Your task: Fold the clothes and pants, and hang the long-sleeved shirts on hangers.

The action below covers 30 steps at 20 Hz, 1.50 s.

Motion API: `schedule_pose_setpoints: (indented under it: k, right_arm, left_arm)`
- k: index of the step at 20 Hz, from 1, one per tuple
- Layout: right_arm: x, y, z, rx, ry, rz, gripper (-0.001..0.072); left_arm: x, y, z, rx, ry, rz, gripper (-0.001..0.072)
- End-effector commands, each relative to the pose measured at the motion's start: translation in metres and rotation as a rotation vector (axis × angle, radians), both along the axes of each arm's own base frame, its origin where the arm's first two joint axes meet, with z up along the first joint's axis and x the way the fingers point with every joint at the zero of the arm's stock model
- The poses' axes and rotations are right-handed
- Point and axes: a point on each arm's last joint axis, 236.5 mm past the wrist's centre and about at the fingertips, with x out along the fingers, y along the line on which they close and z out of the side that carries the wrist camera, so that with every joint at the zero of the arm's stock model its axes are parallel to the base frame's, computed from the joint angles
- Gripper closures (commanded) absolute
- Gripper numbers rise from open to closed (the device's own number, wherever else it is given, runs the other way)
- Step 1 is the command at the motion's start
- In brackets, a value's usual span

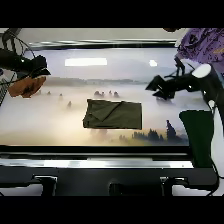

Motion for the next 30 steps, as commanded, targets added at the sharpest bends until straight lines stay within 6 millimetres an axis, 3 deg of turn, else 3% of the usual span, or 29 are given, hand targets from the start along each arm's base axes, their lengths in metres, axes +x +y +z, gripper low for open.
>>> schedule_pose_setpoints:
  k: [1, 3, 6, 7, 11, 13, 16, 17, 19, 22, 26, 30]
  right_arm:
    - [-0.033, -0.016, -0.048, 0.167, 0.03, 0.027, 0.0167]
    - [-0.052, -0.006, -0.086, 0.179, 0.09, 0.054, 0.017]
    - [-0.062, 0.015, -0.121, 0.22, 0.132, 0.087, 0.0205]
    - [-0.06, 0.018, -0.129, 0.224, 0.137, 0.087, 0.0237]
    - [-0.052, 0.031, -0.148, 0.25, 0.145, 0.064, 0.0242]
    - [-0.053, 0.043, -0.152, 0.247, 0.148, 0.079, 0.0319]
    - [-0.05, 0.063, -0.147, 0.262, 0.133, 0.089, 0.0629]
    - [-0.046, 0.068, -0.14, 0.28, 0.123, 0.09, 0.0686]
    - [-0.026, 0.067, -0.113, 0.299, 0.062, 0.073, 0.0687]
    - [0.023, 0.045, -0.052, 0.248, -0.077, 0.023, 0.0688]
    - [0.076, -0.012, 0.019, 0.116, -0.196, -0.086, 0.0687]
    - [0.101, -0.086, 0.066, 0.028, -0.231, -0.281, 0.0688]
  left_arm:
    - [0.0, 0.0, 0.0, 0.001, -0.002, -0.002, 0.069]
    - [0.001, 0.0, 0.001, 0.001, -0.005, -0.001, 0.069]
    - [0.0, 0.0, 0.001, 0.001, -0.004, -0.001, 0.069]
    - [0.001, 0.0, 0.001, 0.0, -0.006, 0.0, 0.069]
    - [0.003, 0.0, -0.004, -0.001, 0.006, 0.002, 0.069]
    - [0.003, -0.001, -0.005, -0.001, 0.007, 0.001, 0.069]
    - [0.003, -0.001, -0.005, -0.001, 0.008, 0.001, 0.069]
    - [0.003, -0.001, -0.005, -0.001, 0.008, 0.001, 0.069]
    - [0.003, -0.001, -0.005, -0.001, 0.008, 0.001, 0.069]
    - [0.002, -0.001, -0.005, -0.002, 0.009, 0.0, 0.069]
    - [0.002, -0.002, -0.005, -0.005, 0.011, -0.002, 0.069]
    - [0.001, -0.002, -0.005, -0.006, 0.011, -0.002, 0.069]
